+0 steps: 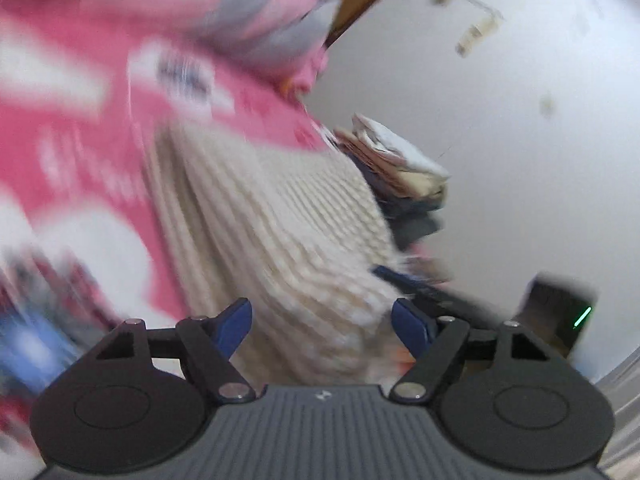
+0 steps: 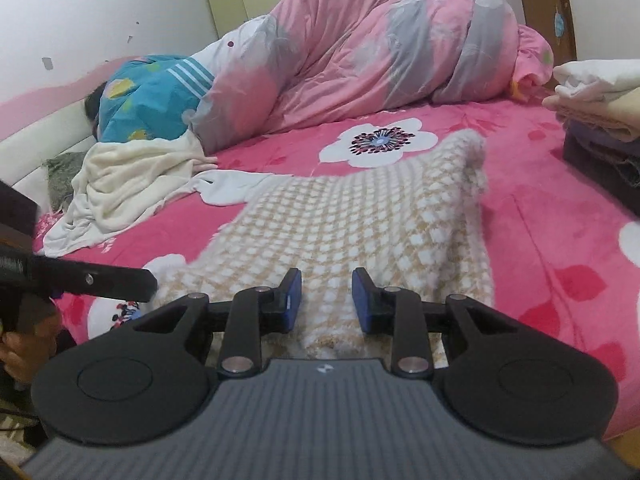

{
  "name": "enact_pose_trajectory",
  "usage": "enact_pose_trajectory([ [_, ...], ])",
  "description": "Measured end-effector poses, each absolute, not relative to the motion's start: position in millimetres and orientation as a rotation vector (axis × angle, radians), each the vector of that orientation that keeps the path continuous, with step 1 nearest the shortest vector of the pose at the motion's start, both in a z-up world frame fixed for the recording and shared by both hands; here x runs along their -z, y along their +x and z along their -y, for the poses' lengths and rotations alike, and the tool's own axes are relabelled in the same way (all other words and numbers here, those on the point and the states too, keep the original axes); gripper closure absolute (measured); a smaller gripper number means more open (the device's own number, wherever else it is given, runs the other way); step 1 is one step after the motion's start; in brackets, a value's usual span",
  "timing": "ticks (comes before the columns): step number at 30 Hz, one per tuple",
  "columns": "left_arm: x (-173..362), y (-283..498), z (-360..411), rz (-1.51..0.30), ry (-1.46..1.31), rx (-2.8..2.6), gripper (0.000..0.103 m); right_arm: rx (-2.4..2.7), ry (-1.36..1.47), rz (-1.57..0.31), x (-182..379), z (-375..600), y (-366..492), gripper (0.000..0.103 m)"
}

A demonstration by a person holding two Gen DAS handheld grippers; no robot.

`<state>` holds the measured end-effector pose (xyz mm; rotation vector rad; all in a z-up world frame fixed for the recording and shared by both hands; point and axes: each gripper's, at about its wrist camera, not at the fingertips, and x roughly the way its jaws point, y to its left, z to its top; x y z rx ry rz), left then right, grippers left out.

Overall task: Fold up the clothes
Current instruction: 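Withdraw both grippers above the folded cardigan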

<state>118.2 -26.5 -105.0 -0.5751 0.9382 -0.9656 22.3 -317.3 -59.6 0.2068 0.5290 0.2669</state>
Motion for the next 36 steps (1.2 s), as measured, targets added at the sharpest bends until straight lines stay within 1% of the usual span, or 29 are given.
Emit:
enact_pose_trajectory([
  [2, 125.5, 125.8, 29.0, -1.048, -0.728, 0.975, 0.025, -0.283, 0.225, -0.525, 61.5, 321.3, 23.7, 0.076],
  [5, 142.4, 130.4, 34.6, -1.123, -0.84, 0.973, 0.024, -0.31, 0.245, -0.529, 62.8, 326.2, 27.1, 0.076],
  [6, 142.2, 130.2, 36.9, -1.12, -0.843, 0.972, 0.025, -0.319, 0.247, -0.53, 63.2, 327.4, 28.9, 0.076],
  [11, 130.2, 125.2, 43.5, -1.035, -0.866, 0.995, 0.042, -0.336, 0.244, -0.54, 55.3, 332.6, 35.4, 0.076],
  [15, 127.9, 111.0, 42.8, -0.925, -0.973, 1.083, 0.047, -0.344, 0.188, -0.504, 30.1, 336.0, 34.3, 0.076],
  [17, 141.1, 101.1, 43.3, -0.931, -1.008, 1.094, 0.047, -0.35, 0.15, -0.494, 21.2, 335.9, 32.1, 0.076],
  [19, 157.8, 90.9, 42.9, -0.955, -0.941, 1.059, 0.048, -0.376, 0.13, -0.524, 27.3, 333.3, 29.1, 0.076],
  [20, 164.4, 86.7, 40.9, -0.97, -0.894, 1.041, 0.05, -0.384, 0.138, -0.547, 35.5, 332.4, 28.0, 0.076],
  [22, 173.3, 80.0, 34.3, -0.994, -0.824, 1.022, 0.05, -0.388, 0.207, -0.592, 61.8, 333.3, 24.6, 0.076],
  [23, 169.5, 77.6, 31.0, -0.987, -0.774, 1.023, 0.049, -0.392, 0.264, -0.58, 71.3, 336.4, 20.2, 0.076],
  [28, 115.9, 71.1, 15.1, -0.836, -0.471, 1.05, 0.047, -0.349, 0.4, -0.51, 81.8, 343.4, 5.4, 0.076],
  [30, 94.6, 71.2, 3.7, -0.738, -0.43, 1.048, 0.047, -0.335, 0.419, -0.497, 83.6, 341.8, 2.6, 0.076],
  [32, 77.1, 75.7, -3.5, -0.654, -0.431, 1.034, 0.044, -0.319, 0.4, -0.481, 84.9, 337.1, -1.4, 0.076],
  [34, 64.4, 88.3, 10.5, -0.599, -0.413, 1.011, 0.044, -0.302, 0.373, -0.461, 86.3, 331.9, -6.6, 0.076],
  [36, 58.8, 102.5, 38.7, -0.587, -0.378, 1.001, 0.044, -0.282, 0.358, -0.439, 87.2, 327.9, -10.8, 0.076],
])
